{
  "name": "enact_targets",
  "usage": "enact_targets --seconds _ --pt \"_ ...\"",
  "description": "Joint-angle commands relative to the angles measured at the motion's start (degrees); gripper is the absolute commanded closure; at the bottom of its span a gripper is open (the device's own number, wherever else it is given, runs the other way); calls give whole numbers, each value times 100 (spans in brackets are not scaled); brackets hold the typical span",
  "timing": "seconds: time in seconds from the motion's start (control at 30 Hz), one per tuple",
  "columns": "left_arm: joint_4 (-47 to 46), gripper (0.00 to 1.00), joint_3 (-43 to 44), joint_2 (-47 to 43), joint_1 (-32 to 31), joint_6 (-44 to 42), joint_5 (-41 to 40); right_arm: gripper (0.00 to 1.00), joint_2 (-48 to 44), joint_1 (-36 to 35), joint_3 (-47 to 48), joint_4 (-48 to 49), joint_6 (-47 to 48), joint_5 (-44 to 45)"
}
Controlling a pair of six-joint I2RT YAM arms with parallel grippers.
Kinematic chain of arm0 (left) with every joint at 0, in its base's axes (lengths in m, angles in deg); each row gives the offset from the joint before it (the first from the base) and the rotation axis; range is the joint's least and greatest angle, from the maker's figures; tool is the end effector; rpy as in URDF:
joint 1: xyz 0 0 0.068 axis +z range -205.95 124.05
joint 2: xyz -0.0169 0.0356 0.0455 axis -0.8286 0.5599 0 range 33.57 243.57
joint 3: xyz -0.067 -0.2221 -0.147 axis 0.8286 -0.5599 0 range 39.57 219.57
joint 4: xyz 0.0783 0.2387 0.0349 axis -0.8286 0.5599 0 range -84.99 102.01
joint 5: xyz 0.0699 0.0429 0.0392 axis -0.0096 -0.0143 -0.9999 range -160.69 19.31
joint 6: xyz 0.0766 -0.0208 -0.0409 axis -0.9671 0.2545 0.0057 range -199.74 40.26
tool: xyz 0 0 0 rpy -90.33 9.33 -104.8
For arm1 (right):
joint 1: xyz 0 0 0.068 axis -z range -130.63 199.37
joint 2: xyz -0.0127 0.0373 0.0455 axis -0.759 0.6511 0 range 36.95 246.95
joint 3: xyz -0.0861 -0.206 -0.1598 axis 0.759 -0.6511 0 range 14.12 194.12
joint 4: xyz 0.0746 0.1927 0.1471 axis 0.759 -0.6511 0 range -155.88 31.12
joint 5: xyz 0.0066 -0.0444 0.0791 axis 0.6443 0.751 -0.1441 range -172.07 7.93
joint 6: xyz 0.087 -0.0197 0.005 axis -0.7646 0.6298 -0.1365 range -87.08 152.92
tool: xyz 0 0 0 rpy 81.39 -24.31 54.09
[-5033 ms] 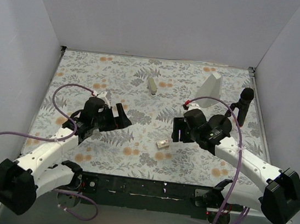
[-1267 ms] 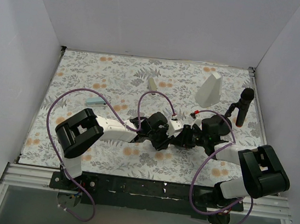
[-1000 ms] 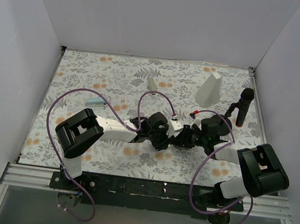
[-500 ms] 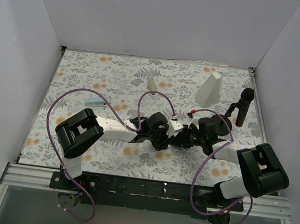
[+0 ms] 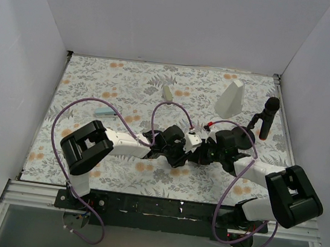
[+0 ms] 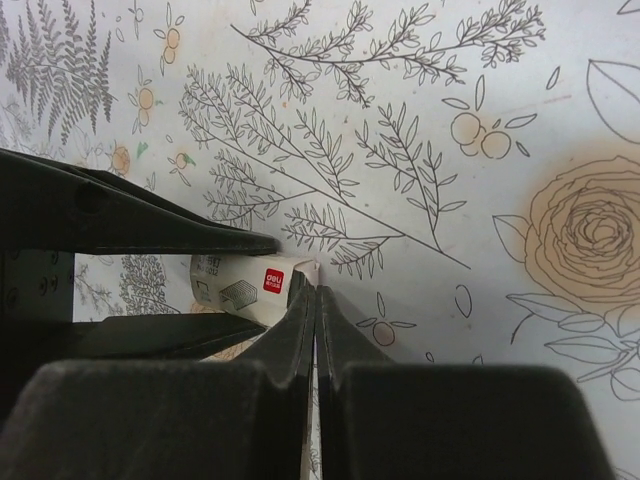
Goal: Load the staples into the stapler
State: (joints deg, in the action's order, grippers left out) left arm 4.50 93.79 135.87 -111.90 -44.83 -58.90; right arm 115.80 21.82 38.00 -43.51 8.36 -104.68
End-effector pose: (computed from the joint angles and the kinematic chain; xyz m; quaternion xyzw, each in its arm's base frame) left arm 0.2004 -0.3256 0.1251 0.2058 0.9049 -0.3236 0.1844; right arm 0.2227 0.1508 0.1209 -0.1066 0.8848 0.3427 0.2972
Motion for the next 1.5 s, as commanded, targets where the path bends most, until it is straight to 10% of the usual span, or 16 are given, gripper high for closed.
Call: enact_targets --seconds 0.0,0.9,1.13,1.47 --pt "517 64 -210 -316 -22 68 -142 99 -308 -48 222 -623 284 695" --pt "369 44 -552 -782 -57 401 -537 99 -634 -303 424 -1142 513 1399" --pt "87 34 -921 -1633 -48 3163 -2090 99 -634 -497 513 -1248 426 1751" --pt "-343 22 -1765 -2408 -48 6588 -2234 99 -660 -681 627 -1441 320 2199"
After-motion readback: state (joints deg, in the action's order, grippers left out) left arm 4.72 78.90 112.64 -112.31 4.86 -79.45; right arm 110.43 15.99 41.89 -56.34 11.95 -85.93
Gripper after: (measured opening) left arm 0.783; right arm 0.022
